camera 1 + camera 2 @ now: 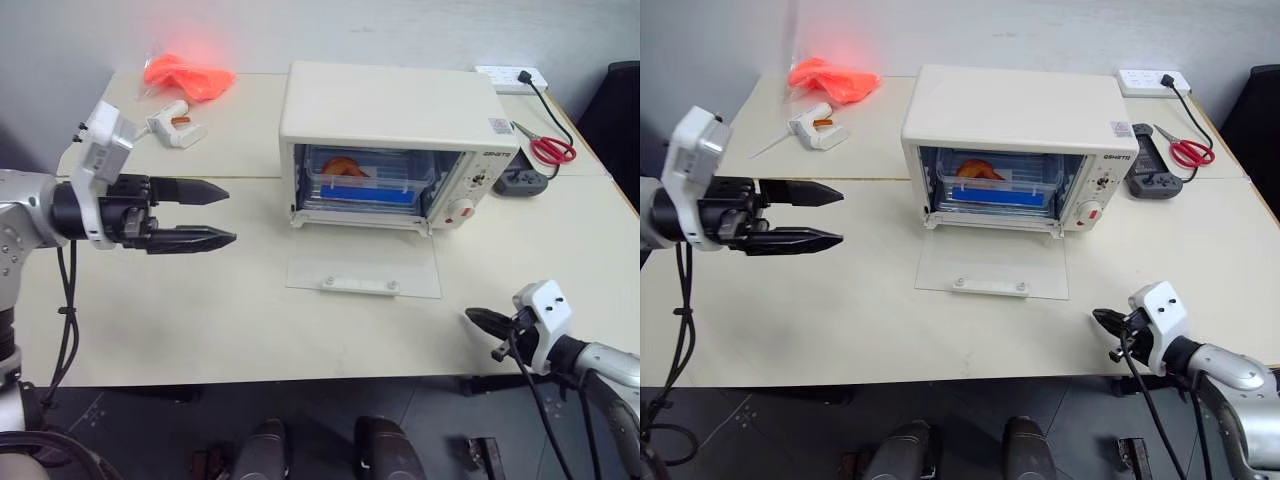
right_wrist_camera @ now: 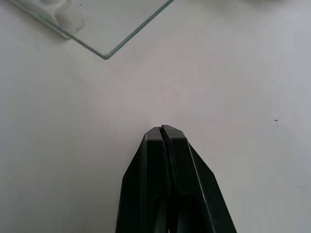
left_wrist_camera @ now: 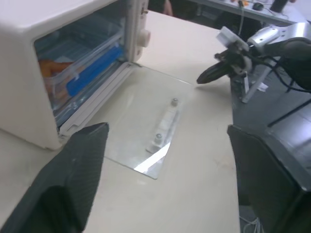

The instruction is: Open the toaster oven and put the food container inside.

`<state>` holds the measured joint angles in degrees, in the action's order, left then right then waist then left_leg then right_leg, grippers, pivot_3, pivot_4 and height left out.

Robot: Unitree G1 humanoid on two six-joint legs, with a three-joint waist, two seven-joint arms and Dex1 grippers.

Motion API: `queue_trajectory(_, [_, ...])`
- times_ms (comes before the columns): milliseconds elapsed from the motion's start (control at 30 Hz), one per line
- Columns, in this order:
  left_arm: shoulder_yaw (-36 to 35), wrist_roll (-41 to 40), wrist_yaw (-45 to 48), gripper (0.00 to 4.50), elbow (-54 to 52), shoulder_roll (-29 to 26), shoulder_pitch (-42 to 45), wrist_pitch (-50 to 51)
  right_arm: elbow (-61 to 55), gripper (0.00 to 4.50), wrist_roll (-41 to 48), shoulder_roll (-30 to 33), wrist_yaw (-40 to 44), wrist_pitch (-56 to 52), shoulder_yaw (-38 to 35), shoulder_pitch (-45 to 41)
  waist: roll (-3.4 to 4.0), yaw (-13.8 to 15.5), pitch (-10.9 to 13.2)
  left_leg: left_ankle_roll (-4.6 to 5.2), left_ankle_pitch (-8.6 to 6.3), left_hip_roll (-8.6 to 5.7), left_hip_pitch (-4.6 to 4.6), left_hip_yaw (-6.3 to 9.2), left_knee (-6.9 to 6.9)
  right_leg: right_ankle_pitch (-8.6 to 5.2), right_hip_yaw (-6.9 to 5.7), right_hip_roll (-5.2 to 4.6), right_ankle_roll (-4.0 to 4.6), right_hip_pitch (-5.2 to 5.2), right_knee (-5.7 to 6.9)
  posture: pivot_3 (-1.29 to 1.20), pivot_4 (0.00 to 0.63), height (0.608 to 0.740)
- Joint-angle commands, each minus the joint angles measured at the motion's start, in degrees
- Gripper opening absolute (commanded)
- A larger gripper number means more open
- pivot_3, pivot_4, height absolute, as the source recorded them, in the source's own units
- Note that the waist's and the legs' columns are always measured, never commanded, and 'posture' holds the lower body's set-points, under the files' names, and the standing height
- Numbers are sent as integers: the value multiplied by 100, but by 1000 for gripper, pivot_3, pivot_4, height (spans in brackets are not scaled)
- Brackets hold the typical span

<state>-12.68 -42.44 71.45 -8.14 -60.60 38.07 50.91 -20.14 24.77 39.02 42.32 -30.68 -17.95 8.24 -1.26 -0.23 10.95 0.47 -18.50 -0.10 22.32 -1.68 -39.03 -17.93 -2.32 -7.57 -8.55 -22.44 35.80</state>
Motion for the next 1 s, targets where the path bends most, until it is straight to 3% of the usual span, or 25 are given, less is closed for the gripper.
queue_trajectory(33, [-76,-88,201,4482,77,-186,284,-130,-339,0,152,-203,-79,-12,286,-162,0,9,0,0,0,1,-1,0,0,-1,0,0,1,0,2,0,150,740])
queue_trajectory(400, [153,-144,351,4482,-154,-74,594,-182,15,0,-84,-709,-368,92,1127,-1240,2,9,1,2,-1,-1,2,1,-1,-1,2,1,2,-5,5,0,150,740])
queue_trajectory(733, [220,-16,307,4482,-100,54,524,-432,74,0,380,-498,-444,-283,586,-2674,3,3,2,1,-1,0,5,-2,-1,-1,3,3,2,-12,10,0,150,740])
queue_trajectory(1000, [234,84,190,4482,32,144,444,-596,-57,0,822,168,110,-592,214,-2545,3,20,2,13,-8,-5,10,-3,-3,-1,2,-8,1,-10,7,0,150,740])
